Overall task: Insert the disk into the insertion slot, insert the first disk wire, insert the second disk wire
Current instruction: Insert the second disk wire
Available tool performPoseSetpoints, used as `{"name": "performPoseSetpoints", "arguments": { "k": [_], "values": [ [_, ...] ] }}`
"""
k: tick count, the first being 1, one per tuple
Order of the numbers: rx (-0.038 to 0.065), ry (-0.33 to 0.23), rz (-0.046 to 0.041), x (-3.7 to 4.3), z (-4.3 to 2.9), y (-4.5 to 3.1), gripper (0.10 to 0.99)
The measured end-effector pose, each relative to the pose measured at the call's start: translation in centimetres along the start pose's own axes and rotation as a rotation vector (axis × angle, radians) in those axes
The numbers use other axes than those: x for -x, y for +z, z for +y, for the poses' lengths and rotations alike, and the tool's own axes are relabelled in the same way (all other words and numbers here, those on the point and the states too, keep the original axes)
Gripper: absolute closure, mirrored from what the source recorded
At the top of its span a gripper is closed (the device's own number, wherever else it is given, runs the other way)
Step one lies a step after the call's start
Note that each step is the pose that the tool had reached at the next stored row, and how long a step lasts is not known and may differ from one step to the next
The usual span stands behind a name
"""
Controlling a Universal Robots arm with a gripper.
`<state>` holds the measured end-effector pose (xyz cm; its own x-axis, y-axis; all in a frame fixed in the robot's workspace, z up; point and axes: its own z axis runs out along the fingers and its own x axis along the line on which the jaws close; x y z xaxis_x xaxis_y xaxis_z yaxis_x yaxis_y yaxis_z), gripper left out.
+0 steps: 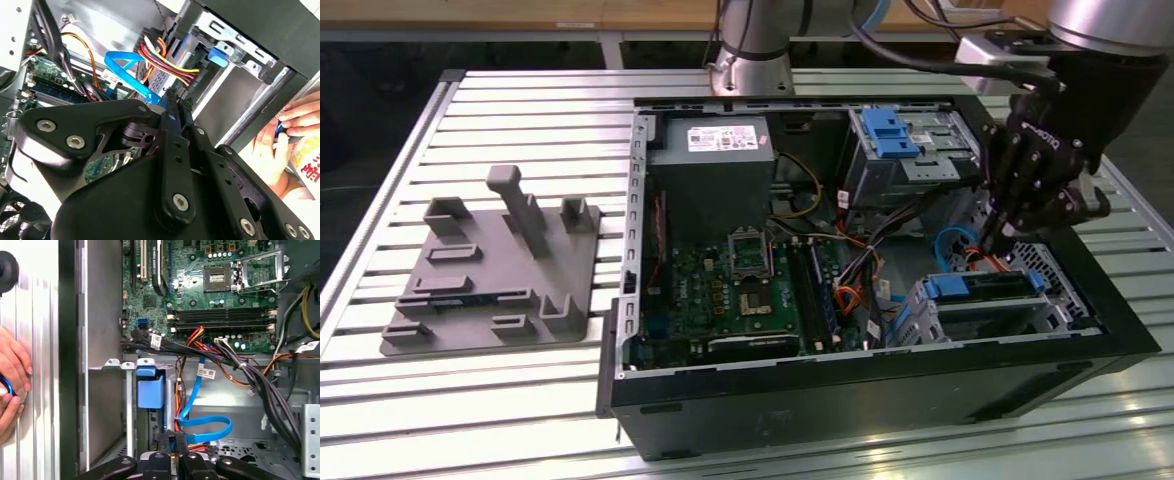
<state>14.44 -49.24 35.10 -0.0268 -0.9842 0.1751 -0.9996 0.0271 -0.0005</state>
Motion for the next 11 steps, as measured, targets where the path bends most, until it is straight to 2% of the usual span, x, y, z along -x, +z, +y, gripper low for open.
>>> {"name": "performPoseSetpoints", "arguments": {
  "k": [3,6,7,8,11],
  "values": [
    [0.001,0.007,-0.0044,-0.28,-0.01,0.21,0.925],
    [0.001,0.008,-0.0150,-0.66,-0.02,0.43,0.925],
    [0.000,0.008,-0.0237,-0.74,-0.02,0.47,0.925],
    [0.000,0.008,-0.0365,-0.78,-0.02,0.48,0.925],
    [-0.001,0.009,-0.0861,-0.94,-0.03,0.51,0.925]
  ]
}}
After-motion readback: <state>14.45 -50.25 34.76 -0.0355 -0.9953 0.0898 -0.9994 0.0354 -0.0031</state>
